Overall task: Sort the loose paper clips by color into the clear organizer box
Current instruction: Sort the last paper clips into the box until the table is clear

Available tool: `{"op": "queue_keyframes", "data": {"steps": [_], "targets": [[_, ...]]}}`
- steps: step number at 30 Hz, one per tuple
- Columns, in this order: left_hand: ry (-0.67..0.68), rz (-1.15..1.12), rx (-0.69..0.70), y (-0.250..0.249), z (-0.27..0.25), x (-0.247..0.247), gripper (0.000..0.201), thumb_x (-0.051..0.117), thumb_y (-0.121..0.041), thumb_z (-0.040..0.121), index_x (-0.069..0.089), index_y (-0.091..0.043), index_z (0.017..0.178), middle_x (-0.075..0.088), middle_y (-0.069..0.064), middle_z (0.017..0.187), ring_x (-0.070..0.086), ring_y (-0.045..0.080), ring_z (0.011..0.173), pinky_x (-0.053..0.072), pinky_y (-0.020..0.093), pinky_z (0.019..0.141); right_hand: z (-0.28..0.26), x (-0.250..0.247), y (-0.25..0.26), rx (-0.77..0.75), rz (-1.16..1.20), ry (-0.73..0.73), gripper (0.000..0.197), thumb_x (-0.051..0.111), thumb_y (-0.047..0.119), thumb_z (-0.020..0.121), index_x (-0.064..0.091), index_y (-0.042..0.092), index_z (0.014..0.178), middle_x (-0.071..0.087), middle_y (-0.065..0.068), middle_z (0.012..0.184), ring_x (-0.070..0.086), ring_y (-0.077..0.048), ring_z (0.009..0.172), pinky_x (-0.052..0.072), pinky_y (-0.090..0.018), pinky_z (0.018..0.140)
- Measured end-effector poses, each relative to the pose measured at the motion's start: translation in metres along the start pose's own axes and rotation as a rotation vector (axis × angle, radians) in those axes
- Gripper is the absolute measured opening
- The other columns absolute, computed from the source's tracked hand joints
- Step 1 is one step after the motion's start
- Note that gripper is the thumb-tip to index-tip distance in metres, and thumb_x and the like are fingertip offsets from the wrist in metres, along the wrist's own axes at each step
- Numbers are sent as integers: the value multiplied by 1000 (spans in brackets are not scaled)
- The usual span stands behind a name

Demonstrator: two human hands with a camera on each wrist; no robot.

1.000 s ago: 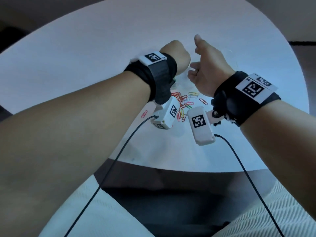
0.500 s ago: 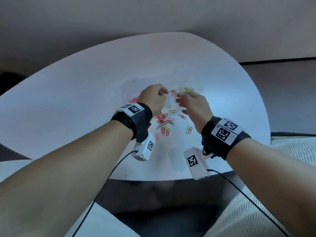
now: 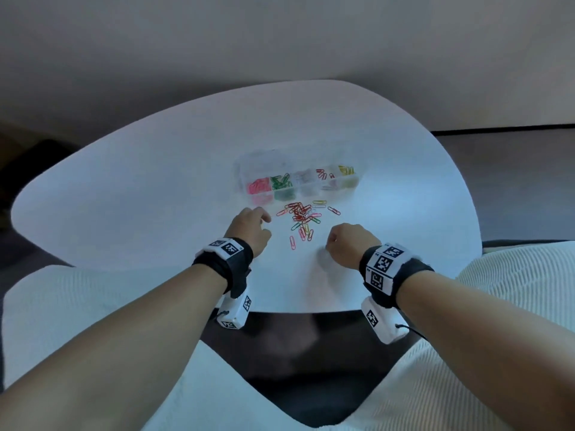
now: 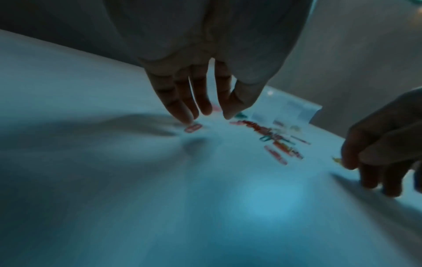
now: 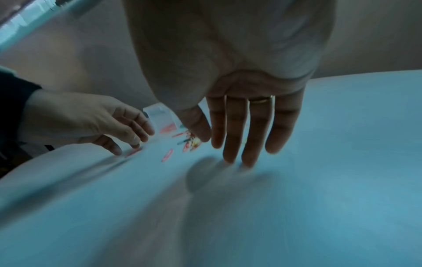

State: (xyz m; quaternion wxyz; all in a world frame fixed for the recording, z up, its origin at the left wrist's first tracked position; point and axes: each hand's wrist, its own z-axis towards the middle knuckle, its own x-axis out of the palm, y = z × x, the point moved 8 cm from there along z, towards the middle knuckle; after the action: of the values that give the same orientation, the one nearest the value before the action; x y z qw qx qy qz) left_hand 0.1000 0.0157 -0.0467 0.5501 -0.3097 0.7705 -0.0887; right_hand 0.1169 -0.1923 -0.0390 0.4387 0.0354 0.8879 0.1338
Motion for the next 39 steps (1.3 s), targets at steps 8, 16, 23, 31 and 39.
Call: {"op": "queue_keyframes", "data": {"steps": [8, 16, 23, 31, 39], "targets": [[-61, -33, -39, 28, 14, 2, 45, 69, -13, 79, 52, -17, 121, 51, 11, 119, 55, 27, 108, 48, 37, 92, 6, 14, -9, -1, 22, -65, 19, 50, 15, 89, 66, 19, 99, 65, -4, 101, 60, -23, 85, 52, -30, 73], [-66, -167, -181, 56, -1, -3, 46, 74, -15, 75, 54, -19, 116, 56, 7, 117, 54, 20, 91, 45, 26, 75, 12, -2, 12, -107, 109, -290, 12, 64, 22, 87, 55, 24, 78, 63, 2, 82, 60, -22, 75, 50, -31, 63], [-94, -57, -91, 46, 1, -6, 24, 65, -19, 85, 70, -13, 107, 68, 5, 109, 62, 24, 101, 48, 27, 85, 12, 24, 55, -286, 28, -186, 22, 60, 34, 92, 72, 25, 109, 70, 2, 109, 63, -21, 99, 52, -32, 82], [-62, 16, -52, 31, 0, 0, 20, 59, -7, 84, 72, -13, 97, 70, 8, 104, 64, 28, 96, 51, 28, 81, 19, 38, 76, -298, -107, -186, 17, 55, 0, 85, 62, 6, 71, 59, -10, 71, 57, -31, 65, 46, -31, 57], [42, 57, -95, 30, -2, 13, 21, 66, -11, 78, 64, -15, 98, 67, 7, 106, 63, 28, 94, 47, 26, 73, 10, 42, 59, -192, 36, -162, 36, 51, -8, 81, 61, 14, 109, 57, -11, 107, 58, -31, 93, 48, -34, 78]]}}
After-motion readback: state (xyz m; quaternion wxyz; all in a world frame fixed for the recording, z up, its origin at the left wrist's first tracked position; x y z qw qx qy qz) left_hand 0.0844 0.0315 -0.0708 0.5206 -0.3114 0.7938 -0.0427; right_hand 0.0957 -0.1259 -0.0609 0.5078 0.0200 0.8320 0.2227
